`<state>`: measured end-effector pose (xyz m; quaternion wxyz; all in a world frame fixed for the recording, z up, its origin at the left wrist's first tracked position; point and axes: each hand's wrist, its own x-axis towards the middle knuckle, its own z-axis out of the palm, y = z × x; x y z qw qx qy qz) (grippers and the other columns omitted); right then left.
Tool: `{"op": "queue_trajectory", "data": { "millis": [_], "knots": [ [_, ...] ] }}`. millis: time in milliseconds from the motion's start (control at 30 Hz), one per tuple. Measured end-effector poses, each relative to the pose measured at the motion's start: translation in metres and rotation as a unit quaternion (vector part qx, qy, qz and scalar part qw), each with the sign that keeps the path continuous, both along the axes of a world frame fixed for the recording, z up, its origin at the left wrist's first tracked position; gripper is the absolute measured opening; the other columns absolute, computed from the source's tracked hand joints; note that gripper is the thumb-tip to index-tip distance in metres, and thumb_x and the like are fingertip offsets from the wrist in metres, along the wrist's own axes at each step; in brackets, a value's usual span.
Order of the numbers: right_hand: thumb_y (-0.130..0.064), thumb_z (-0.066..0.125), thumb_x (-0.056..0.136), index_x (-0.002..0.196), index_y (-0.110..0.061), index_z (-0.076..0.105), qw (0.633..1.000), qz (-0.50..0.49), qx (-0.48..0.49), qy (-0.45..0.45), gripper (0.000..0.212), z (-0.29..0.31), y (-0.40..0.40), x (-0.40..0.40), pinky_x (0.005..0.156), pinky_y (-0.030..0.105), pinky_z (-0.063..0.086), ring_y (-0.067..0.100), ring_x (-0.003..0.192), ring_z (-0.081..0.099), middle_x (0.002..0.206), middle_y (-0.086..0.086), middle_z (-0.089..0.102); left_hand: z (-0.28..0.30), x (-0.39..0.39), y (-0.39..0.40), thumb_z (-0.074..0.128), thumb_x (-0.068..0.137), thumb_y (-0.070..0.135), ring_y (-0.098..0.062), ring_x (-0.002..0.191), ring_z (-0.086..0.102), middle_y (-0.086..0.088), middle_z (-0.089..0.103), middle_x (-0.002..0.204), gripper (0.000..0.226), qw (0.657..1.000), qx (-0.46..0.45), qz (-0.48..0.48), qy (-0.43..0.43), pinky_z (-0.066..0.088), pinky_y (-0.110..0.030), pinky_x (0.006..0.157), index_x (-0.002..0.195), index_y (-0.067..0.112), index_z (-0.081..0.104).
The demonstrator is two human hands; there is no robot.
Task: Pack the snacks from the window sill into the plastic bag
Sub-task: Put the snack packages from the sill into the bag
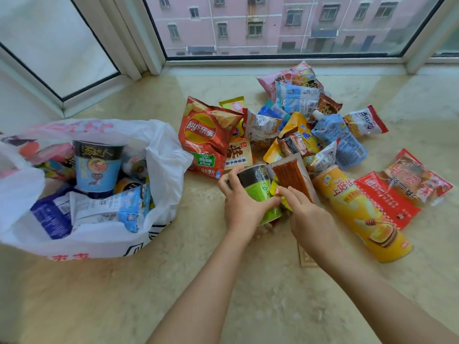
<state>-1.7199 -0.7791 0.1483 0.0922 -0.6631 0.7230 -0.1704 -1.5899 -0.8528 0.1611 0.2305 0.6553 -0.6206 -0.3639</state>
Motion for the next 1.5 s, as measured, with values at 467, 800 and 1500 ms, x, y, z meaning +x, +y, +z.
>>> {"op": "queue_trajectory", "data": {
  "millis": [467, 800, 1500],
  "knots": [
    [0.003, 0.056, 0.082, 0.131, -0.016, 0.058, 0.971, 0.116, -0.206, 0.013, 0.053, 0.075, -0.018, 0.043, 0.054, 0.025, 0.049, 0.026, 0.083, 0.069, 0.124, 0.008, 0.064, 0.091, 0.114, 0.040, 0.088, 0.057, 0.035, -0.019, 0.129, 0.040, 0.003, 0.024, 0.142, 0.089, 0.948, -0.299, -0.074, -0.081, 0.057, -0.028, 0.065, 0.125, 0.035, 0.032],
    [0.007, 0.055, 0.080, 0.132, -0.017, 0.056, 0.939, 0.191, -0.284, -0.039, 0.057, 0.103, -0.071, 0.179, 0.053, 0.033, 0.052, 0.027, 0.084, 0.067, 0.128, 0.009, 0.061, 0.139, 0.245, 0.009, 0.091, 0.051, 0.028, -0.007, 0.130, 0.038, 0.005, 0.026, 0.138, 0.091, 0.944, -0.319, 0.000, -0.082, 0.038, -0.002, 0.084, 0.122, 0.032, 0.034],
    [-0.017, 0.076, 0.075, 0.137, -0.013, 0.047, 0.979, 0.153, -0.071, 0.114, 0.069, 0.025, -0.128, 0.294, 0.088, 0.051, 0.052, 0.045, 0.123, 0.050, 0.141, 0.026, 0.045, 0.055, 0.331, -0.068, 0.062, 0.080, 0.062, -0.033, 0.144, 0.022, -0.011, 0.034, 0.150, 0.068, 0.877, -0.357, -0.047, -0.318, 0.034, -0.042, 0.108, 0.132, 0.026, 0.037]
  ]
}}
